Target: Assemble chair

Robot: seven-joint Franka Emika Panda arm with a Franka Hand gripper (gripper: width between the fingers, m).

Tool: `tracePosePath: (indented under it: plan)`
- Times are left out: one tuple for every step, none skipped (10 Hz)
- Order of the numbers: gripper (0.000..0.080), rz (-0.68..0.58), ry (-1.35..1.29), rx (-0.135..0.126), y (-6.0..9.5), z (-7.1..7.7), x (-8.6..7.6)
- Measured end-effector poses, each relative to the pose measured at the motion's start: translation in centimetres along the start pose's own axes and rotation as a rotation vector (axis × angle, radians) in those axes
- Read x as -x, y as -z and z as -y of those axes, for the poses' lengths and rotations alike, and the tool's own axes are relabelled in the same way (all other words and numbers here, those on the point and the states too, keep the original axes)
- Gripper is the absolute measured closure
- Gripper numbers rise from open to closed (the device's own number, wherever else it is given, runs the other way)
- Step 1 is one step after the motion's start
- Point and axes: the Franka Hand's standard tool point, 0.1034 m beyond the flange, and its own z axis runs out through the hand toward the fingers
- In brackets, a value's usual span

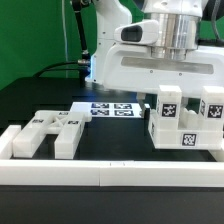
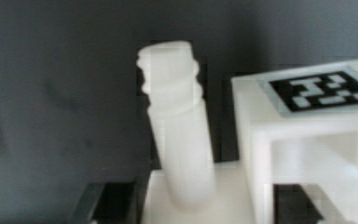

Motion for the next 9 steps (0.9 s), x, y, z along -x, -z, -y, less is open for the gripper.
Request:
tracePosePath:
  plan:
    - [0.0469,0.002,0.000,0.000,0.0,0.0,0.0]
    - [0.0469,0.096,-0.001,0.014,-0.1,-0.4,1.0]
    - [0.0469,0.158,-0.010,0.022,0.1,-1.1,1.2]
    - [0.0469,0.261,-0.024,0.035,0.6,-2.0,2.1]
    - [0.0469,0.344,-0.029,0.046,1.1,-2.3,2.4]
    - [0.0469,0.419,-0.034,0.059,1.3,-2.6,2.5]
    - [0.0469,0.481,-0.039,0.073,1.1,-2.9,2.6]
    - [0.0469,0.527,-0.041,0.083,0.9,-3.1,2.7]
    - [0.0469,0.618,-0.046,0.100,0.9,-3.5,3.3]
